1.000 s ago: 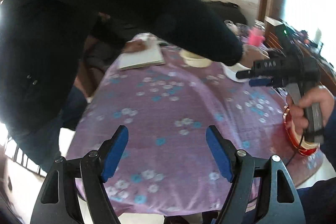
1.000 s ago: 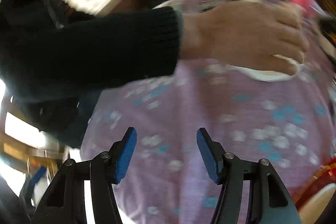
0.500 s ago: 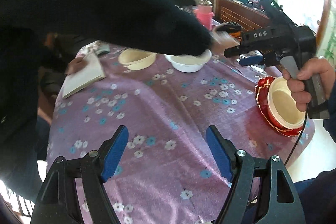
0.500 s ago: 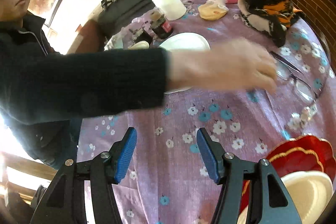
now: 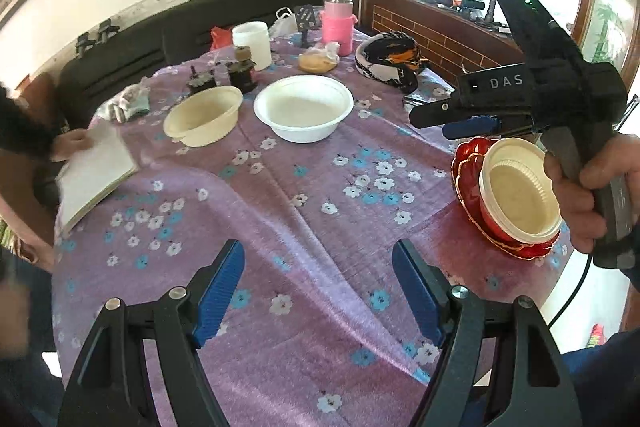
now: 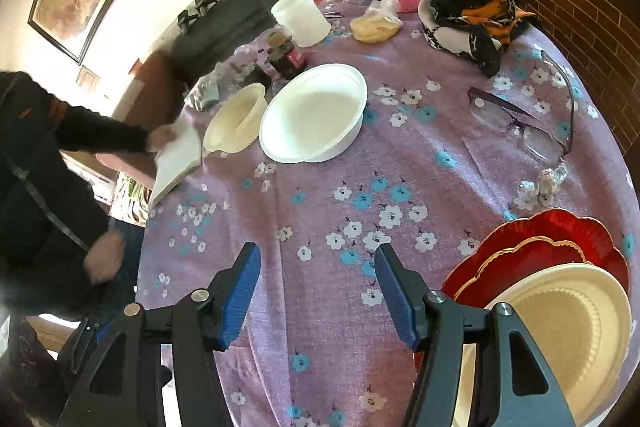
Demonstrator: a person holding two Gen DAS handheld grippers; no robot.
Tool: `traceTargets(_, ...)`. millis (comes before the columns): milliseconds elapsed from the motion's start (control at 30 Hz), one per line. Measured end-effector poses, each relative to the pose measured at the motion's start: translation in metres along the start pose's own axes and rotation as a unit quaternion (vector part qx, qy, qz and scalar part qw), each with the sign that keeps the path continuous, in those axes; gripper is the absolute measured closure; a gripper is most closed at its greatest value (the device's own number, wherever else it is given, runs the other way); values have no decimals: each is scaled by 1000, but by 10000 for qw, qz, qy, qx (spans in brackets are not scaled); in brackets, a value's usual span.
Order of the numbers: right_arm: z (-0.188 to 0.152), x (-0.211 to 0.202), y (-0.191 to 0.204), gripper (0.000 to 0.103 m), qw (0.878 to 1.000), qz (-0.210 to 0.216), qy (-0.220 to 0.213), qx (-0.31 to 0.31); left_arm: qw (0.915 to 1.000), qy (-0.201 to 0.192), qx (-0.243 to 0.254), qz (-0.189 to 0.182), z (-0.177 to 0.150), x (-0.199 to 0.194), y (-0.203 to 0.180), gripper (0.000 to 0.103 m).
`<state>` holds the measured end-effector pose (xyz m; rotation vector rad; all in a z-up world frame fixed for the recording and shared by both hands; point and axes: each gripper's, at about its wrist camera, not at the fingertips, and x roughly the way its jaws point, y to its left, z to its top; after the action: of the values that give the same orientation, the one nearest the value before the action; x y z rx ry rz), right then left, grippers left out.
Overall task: Organize plates and bowls
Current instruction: 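Move the right gripper to the rim of the large white bowl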
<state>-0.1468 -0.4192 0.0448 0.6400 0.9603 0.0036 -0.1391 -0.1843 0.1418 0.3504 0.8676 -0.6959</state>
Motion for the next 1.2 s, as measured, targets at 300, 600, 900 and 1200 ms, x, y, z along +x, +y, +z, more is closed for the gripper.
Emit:
traceTargets(300, 28, 23, 3, 40, 9995, -311, -39, 29, 9998, 186, -35, -2, 34, 49, 29, 27)
traceTargets(600, 90, 60, 0, 44, 9965, -809, -186, 100, 9960, 510, -723, -145, 125, 142, 93, 28)
traceTargets(900, 121, 90, -26, 53, 9936, -1045, -69, 430, 9919, 956, -835, 96, 160, 218, 104, 34)
traceTargets(1200, 127, 127, -32, 73, 9917, -1200, 317, 332, 9891, 1253, -776, -63, 163, 252, 97, 70)
